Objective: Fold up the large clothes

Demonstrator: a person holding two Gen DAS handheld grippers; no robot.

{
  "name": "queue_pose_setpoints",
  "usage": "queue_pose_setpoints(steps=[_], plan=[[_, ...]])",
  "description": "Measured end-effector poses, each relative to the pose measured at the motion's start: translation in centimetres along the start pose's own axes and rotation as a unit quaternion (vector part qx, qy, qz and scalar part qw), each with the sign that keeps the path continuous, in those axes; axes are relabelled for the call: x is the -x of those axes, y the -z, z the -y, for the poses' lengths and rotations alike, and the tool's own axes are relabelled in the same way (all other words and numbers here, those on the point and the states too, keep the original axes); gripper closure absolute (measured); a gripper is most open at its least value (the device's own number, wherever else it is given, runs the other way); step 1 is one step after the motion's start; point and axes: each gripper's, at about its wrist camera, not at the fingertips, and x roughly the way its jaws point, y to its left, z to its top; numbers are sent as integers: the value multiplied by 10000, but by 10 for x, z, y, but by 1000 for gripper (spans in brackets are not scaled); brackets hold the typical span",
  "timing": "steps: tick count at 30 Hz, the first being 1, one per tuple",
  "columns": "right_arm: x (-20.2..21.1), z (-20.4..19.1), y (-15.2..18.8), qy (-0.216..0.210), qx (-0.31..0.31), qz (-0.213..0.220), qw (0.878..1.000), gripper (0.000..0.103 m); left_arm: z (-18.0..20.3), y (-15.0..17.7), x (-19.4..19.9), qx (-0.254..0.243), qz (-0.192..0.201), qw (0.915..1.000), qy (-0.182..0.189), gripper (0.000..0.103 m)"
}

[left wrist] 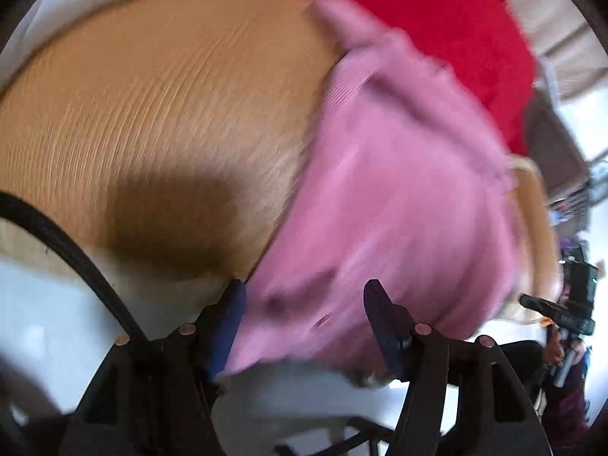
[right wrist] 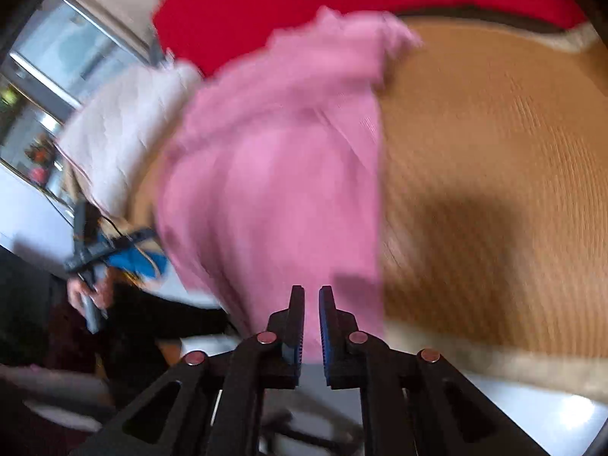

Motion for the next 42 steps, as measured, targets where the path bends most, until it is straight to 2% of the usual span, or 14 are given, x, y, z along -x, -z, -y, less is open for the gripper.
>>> queue_pose_setpoints(steps=[3,4,5,7,12,15,20,23,25,27,29,35,41,42], plan=[[-31,23,26,81,-175,-578,9981,79,-18,13,-18,218,-386,9986,-278,37],[-39,30,32,81,-248,-704,9972,69,-21,14,-20,274,-465,9980,-328,37],[-48,35,35,134,-341,-822,9959,48,-22,14,-22,283,-497,9976,-394,36],[-56,40,37,241,-456,-782,9956,33,-18,14,-23,122,-419,9981,-427,27],[-69,56,37,282,-513,-865,9945,32,-10,16,-40,-134,-599,9978,-232,24],[-91,54,38,376,-385,-1027,9932,32,-18,16,-50,-12,-700,9973,-223,24],[-119,42,32,373,-192,-1114,9929,32,-34,13,-46,328,-370,9987,156,24],[-118,20,35,-26,219,-964,9951,32,-49,19,-30,274,-168,9988,373,24],[-114,7,39,-57,546,-845,9949,33,-39,24,-38,180,-226,9989,367,24],[-109,3,42,-104,550,-805,9952,44,-37,30,-45,209,-314,9987,345,24],[-101,-3,42,-127,548,-731,9957,63,-37,35,-50,300,-321,9985,329,24],[-97,-8,41,-346,587,-776,9947,63,-45,45,-68,262,-702,9971,150,24],[-119,4,37,-323,-29,-965,9948,57,-54,46,-87,483,-858,9951,12,25],[-116,0,36,-373,89,-871,9955,57,-53,48,-87,347,-801,9962,32,38]])
